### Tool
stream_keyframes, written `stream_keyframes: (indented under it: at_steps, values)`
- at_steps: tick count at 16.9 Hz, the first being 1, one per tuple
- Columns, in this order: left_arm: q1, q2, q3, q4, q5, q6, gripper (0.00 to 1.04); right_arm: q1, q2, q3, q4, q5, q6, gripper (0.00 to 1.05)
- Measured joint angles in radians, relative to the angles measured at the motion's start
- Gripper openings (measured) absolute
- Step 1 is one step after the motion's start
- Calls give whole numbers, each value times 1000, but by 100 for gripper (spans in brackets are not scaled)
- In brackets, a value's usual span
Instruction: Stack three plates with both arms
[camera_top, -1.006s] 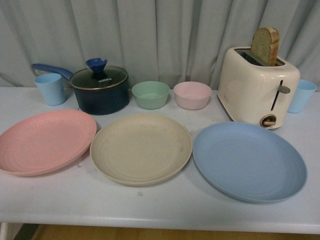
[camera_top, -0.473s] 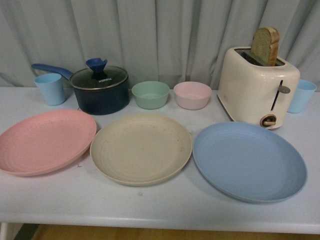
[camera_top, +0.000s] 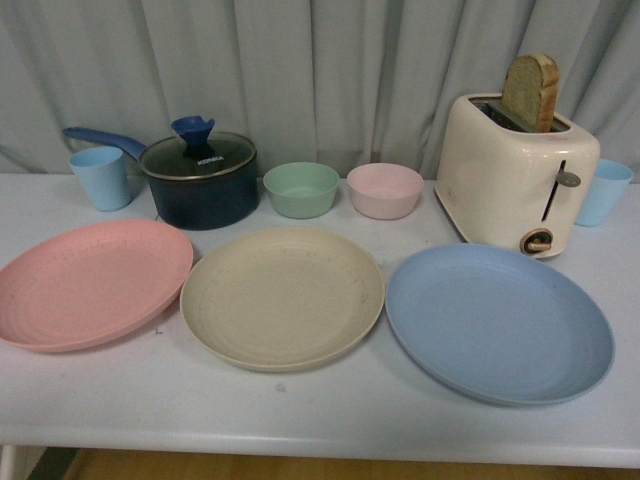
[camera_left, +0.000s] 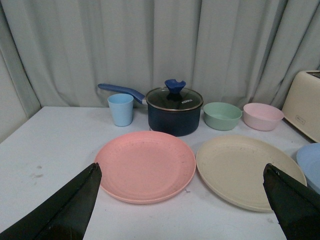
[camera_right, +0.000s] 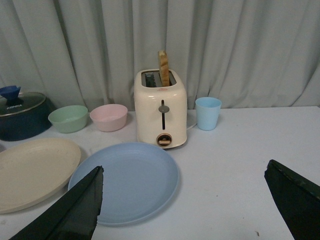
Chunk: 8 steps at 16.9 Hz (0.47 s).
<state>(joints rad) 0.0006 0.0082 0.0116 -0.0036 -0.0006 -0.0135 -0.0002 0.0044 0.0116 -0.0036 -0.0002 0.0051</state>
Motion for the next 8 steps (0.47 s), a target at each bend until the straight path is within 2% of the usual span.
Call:
stream_keyframes:
  at_steps: [8]
  values:
    - [0,0,0,0,0,0,98,0,0,0,0,0,0,98]
